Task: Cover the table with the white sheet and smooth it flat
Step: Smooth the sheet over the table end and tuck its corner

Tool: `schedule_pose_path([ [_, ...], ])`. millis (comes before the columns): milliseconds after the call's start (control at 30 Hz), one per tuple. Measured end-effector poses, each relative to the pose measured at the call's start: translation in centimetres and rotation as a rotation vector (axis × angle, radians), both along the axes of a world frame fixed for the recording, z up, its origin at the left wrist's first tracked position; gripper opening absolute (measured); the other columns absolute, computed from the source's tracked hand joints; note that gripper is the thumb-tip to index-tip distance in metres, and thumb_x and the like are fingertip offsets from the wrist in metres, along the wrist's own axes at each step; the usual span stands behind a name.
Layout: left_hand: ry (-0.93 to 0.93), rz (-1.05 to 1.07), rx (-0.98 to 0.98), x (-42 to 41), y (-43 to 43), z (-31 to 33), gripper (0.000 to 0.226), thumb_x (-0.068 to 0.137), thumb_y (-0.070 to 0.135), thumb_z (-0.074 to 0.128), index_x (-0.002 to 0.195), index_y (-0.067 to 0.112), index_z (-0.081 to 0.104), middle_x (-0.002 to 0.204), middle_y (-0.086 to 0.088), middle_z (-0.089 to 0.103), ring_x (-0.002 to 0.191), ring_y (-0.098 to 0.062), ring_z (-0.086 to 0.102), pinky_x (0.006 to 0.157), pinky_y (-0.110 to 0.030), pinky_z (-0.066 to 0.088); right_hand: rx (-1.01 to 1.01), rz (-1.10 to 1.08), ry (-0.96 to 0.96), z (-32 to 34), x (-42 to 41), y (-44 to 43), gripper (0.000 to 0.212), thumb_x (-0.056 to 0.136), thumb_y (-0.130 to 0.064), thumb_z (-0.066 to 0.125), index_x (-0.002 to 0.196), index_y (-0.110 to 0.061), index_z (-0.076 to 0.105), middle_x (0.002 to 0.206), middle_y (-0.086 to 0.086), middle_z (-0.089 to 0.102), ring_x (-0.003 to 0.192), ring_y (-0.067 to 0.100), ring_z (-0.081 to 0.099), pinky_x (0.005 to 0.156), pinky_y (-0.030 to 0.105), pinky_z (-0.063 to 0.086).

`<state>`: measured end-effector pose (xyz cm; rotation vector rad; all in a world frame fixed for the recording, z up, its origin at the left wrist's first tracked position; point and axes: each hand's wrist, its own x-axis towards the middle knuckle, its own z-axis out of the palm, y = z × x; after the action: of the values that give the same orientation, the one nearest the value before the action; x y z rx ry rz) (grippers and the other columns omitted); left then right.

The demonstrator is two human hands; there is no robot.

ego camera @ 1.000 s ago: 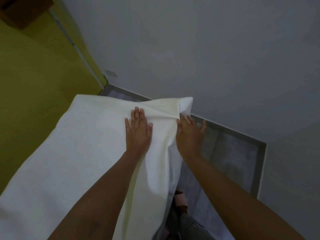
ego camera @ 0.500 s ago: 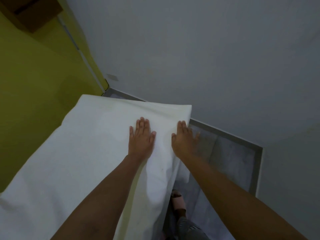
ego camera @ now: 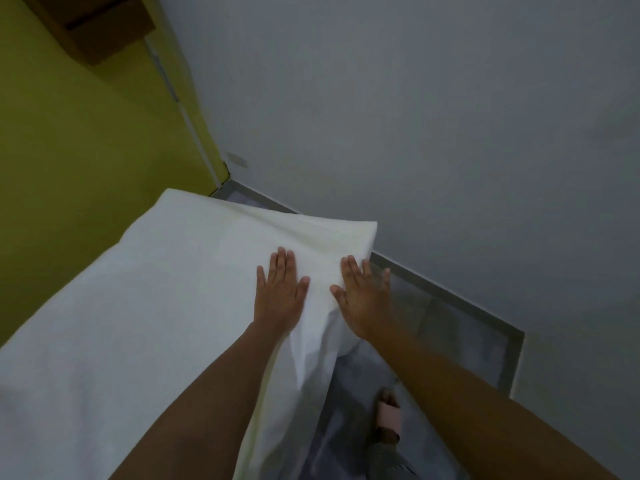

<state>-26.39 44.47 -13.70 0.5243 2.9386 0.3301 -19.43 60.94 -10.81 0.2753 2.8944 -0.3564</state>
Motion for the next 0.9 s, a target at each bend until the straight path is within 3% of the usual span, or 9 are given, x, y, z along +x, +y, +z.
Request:
schedule_pose_path([
  [200, -0.007, 0.191, 0.069, -0.4, 1.8, 0.3, 0.072, 0.092, 0.056, 0.001, 0.151, 0.015, -0.007, 0.160, -0.002, -0.010, 0.146, -0.014, -0.012, 0.119, -0.041, -0.008, -0.046, 0.182, -0.035, 0.7, -1.3, 3.3, 0.061, 0.100, -0.047, 0.010, 0.152, -0.015, 0.003, 0.161, 0.000, 0.003, 0.148, 0.022, -0.002, 0.115, 0.056, -0.005],
  [433, -0.041, 0.349, 0.058, 0.2, 3.7, 1.1, 0.063, 0.099, 0.048, 0.011, 0.151, 0.015, -0.005, 0.160, -0.002, -0.009, 0.147, -0.016, -0.010, 0.119, -0.041, -0.007, -0.104, 0.253, -0.052, 1.2, -5.2, 7.2, 0.059, 0.102, -0.043, 0.018, 0.152, -0.012, 0.011, 0.160, 0.005, 0.011, 0.148, 0.026, 0.007, 0.118, 0.054, 0.003],
  [900, -0.092, 0.597, 0.087, -4.0, 0.8, 2.0, 0.063, 0.100, 0.046, 0.013, 0.151, 0.014, -0.005, 0.160, -0.005, -0.007, 0.148, -0.019, -0.007, 0.118, -0.042, -0.007, -0.172, 0.444, -0.082, 1.5, -11.2, 3.5, 0.056, 0.102, -0.043, 0.019, 0.151, -0.016, 0.015, 0.159, 0.004, 0.017, 0.145, 0.022, 0.019, 0.119, 0.047, 0.006],
])
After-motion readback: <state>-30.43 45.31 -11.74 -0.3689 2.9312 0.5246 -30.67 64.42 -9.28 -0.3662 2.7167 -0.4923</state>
